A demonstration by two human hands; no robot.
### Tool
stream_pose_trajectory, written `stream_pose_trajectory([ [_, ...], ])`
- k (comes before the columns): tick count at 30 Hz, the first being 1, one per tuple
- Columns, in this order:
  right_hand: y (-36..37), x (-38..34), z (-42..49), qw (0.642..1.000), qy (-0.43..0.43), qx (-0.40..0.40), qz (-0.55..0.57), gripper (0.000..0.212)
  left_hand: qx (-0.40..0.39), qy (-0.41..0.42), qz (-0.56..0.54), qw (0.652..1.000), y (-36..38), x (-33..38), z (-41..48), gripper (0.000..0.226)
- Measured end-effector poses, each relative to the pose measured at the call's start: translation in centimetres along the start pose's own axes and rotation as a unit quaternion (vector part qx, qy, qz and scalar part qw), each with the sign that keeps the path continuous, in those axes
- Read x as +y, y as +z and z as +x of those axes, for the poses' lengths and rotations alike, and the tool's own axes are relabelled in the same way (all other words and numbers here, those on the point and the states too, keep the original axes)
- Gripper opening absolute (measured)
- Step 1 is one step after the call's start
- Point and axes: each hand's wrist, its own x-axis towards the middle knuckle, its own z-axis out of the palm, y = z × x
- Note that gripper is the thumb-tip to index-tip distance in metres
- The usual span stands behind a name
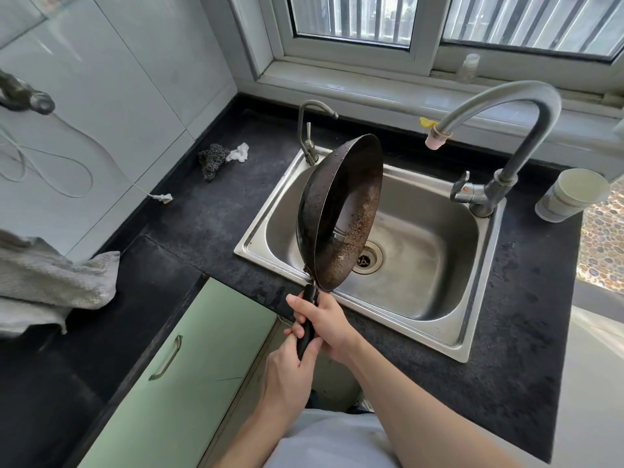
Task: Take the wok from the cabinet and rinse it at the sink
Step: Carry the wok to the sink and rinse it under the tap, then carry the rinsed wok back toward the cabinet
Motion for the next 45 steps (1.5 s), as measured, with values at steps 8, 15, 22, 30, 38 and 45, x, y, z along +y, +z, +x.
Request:
stream_pose_trajectory([
  [8,-0.2,0.1,-0.1,1.000,-0.001,-0.004,0.000,0.031,0.000,0.000,-0.002,1.000,0.2,0.0,0.0,0.032],
  [15,-0.5,0.2,-0.1,1.000,0.001,-0.004,0.019,0.030,0.010,0.001,0.003,1.000,0.4,0.2,0.1,0.031],
  [22,-0.6,0.1,-0.1,1.000,0.003,-0.008,0.024,0.031,0.008,-0.002,0.008,1.000,0.4,0.3,0.1,0.031],
  [30,-0.4,-0.1,-0.1,1.000,0.006,0.002,0.012,0.028,-0.006,-0.012,0.004,1.000,-0.1,0.2,0.4,0.029],
  [38,1.6,-0.6,0.2,0.999,0.011,0.043,-0.022,0.025,-0.080,-0.036,-0.074,0.993,-2.4,-1.3,1.6,0.032],
  [45,3.8,-0.1,0.4,0.989,-0.030,0.131,-0.067,0.028,-0.183,-0.070,-0.219,0.956,-4.3,-1.9,2.8,0.034],
])
